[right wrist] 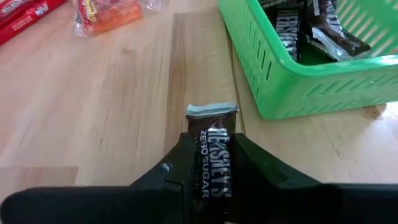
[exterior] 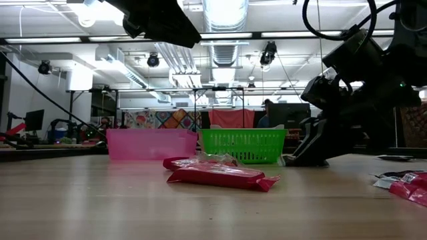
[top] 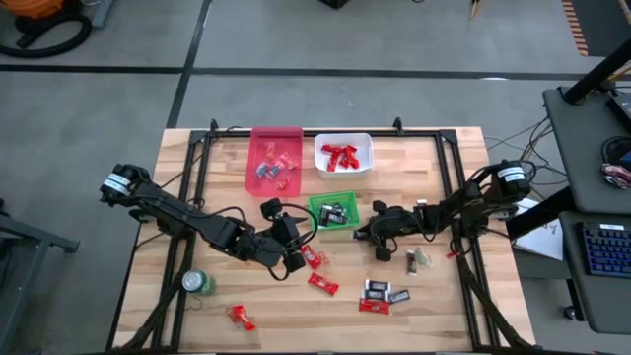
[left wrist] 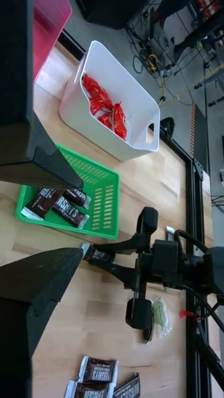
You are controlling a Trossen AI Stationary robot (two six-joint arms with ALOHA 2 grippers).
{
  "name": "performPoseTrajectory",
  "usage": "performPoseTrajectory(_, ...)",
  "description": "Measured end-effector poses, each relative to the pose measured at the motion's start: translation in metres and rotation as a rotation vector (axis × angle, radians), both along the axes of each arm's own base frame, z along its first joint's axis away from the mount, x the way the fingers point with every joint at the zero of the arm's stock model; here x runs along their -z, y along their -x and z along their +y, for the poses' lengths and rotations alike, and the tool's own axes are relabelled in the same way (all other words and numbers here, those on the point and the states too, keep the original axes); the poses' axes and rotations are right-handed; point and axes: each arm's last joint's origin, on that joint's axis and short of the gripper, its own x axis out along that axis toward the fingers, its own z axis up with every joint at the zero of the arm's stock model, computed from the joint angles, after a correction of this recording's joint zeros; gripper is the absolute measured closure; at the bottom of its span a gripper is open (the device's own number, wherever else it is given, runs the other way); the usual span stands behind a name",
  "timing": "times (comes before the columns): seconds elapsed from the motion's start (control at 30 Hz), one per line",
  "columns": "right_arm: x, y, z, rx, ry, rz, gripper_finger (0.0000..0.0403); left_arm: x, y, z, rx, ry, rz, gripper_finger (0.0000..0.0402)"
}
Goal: Sort candy
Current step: Put the brown chocolate bar into the green bin
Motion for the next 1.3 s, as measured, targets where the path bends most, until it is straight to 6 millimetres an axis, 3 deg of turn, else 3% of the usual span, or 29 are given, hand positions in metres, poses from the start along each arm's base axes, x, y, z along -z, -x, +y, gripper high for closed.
performPoseTrajectory(0.3,-0.015,-0.003,0.002,-0.024,-0.047,-0.072,0.0363,0.0,0.0,0.0,0.005,0.004,-0.001,0.0254)
performPoseTrajectory(0.5,-0.042,-0.001,0.004,-0.074,-0.116,-0.166,0.0363,0.0,0.0,0.0,0.01,-0.002,0.002,0.0254)
performPoseTrajectory(0.67,-0.077,-0.004,0.004,-0.092,-0.106,-0.305,0.0363,-0.003,0.003,-0.002,0.02,-0.001,-0.001,0.0254)
performPoseTrajectory(0.9,-0.115,-0.02,0.001,-0.044,0.082,-0.405,0.0372,-0.009,0.007,-0.005,0.034,0.005,-0.016,0.0254)
performPoseTrajectory(1.07,-0.125,-0.042,-0.006,0.046,0.216,-0.405,0.0372,-0.012,0.01,-0.007,0.045,0.004,-0.011,0.0254)
performPoseTrajectory(1.17,-0.12,-0.054,-0.01,0.059,0.228,-0.372,0.0371,-0.019,0.012,-0.009,0.058,0.005,0.0,0.0254)
performPoseTrajectory(1.3,-0.115,-0.068,-0.015,0.095,0.204,-0.326,0.0341,-0.027,0.013,-0.014,0.081,-0.002,0.028,0.0254)
